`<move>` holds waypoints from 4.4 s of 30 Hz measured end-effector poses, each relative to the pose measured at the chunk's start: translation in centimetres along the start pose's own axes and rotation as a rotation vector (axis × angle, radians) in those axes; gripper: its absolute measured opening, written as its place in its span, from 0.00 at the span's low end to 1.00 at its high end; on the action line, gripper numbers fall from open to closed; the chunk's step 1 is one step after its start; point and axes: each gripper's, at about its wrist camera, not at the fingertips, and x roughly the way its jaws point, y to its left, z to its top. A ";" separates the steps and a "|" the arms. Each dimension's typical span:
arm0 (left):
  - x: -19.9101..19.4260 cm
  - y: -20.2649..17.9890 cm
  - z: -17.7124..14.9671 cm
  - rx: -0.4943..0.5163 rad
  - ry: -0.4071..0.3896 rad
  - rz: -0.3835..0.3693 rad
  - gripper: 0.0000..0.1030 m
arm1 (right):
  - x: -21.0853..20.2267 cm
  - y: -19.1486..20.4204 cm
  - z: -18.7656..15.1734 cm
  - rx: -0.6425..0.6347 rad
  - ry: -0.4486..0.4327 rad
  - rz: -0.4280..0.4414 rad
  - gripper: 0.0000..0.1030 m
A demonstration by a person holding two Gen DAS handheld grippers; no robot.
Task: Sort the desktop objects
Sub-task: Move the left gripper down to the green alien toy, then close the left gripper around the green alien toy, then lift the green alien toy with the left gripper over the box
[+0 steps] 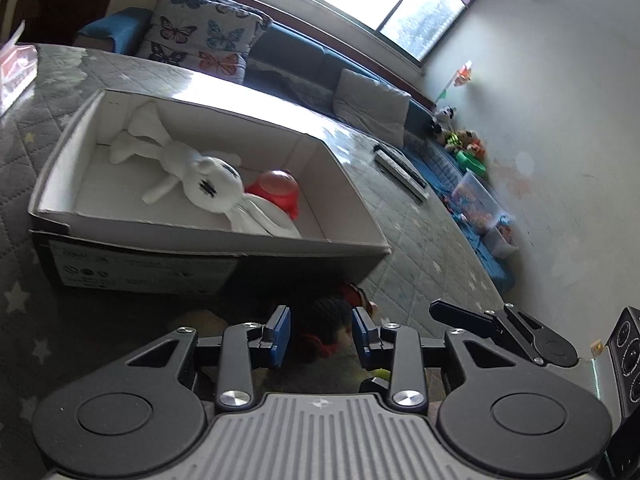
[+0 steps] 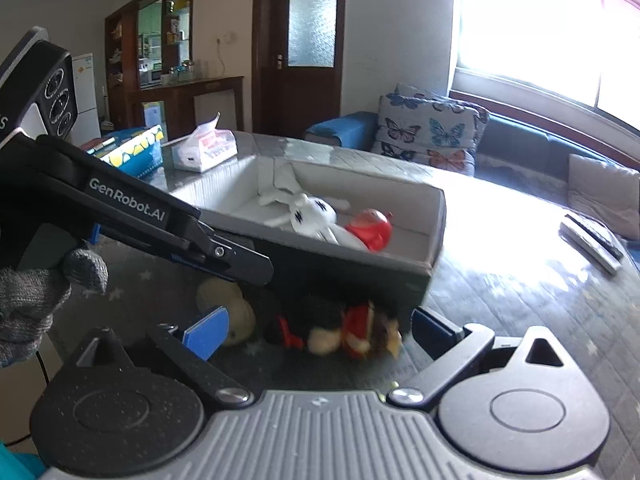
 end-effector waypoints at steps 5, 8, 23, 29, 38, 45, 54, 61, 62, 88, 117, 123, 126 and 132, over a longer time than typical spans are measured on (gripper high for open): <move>1.3 -1.3 -1.0 0.029 0.053 -0.032 0.35 | -0.5 -0.7 -1.4 0.015 0.029 -0.022 0.96; 2.1 -2.0 -1.5 0.049 0.082 -0.049 0.35 | -0.6 -1.0 -2.4 0.022 0.048 -0.031 0.96; 5.4 -4.2 -2.9 0.090 0.189 -0.115 0.35 | -0.1 -2.6 -5.6 0.111 0.113 -0.027 0.83; 6.0 -4.4 -2.9 0.089 0.199 -0.124 0.36 | 0.4 -2.8 -5.9 0.126 0.116 -0.013 0.74; 6.3 -4.5 -2.8 0.080 0.208 -0.140 0.37 | 0.5 -3.0 -5.8 0.136 0.114 -0.009 0.60; 6.6 -3.7 -2.5 0.039 0.229 -0.166 0.40 | 0.5 -3.1 -5.8 0.143 0.114 -0.009 0.60; 7.3 -2.7 -2.2 -0.032 0.248 -0.196 0.44 | 0.6 -3.2 -5.7 0.156 0.109 -0.009 0.60; 7.8 -2.3 -2.1 -0.060 0.251 -0.201 0.48 | 0.6 -3.2 -5.7 0.158 0.103 -0.012 0.60; 7.9 -2.3 -2.2 -0.060 0.246 -0.204 0.48 | 0.6 -3.2 -5.7 0.158 0.102 -0.012 0.60; 0.4 -1.7 7.3 -0.013 -0.008 -0.125 0.47 | 2.8 -2.2 6.8 -0.022 -0.036 0.065 0.60; 8.4 4.7 10.3 -0.111 0.083 -0.030 0.48 | 13.7 -4.3 7.3 0.027 0.166 0.176 0.60; 9.3 5.3 10.0 -0.126 0.108 -0.025 0.48 | 13.9 -4.8 7.6 0.036 0.160 0.169 0.61; 9.1 5.2 10.0 -0.121 0.106 -0.027 0.48 | 13.7 -4.9 7.5 0.037 0.156 0.165 0.61; 8.7 4.9 9.9 -0.114 0.100 -0.015 0.47 | 13.5 -4.6 7.5 0.037 0.165 0.153 0.55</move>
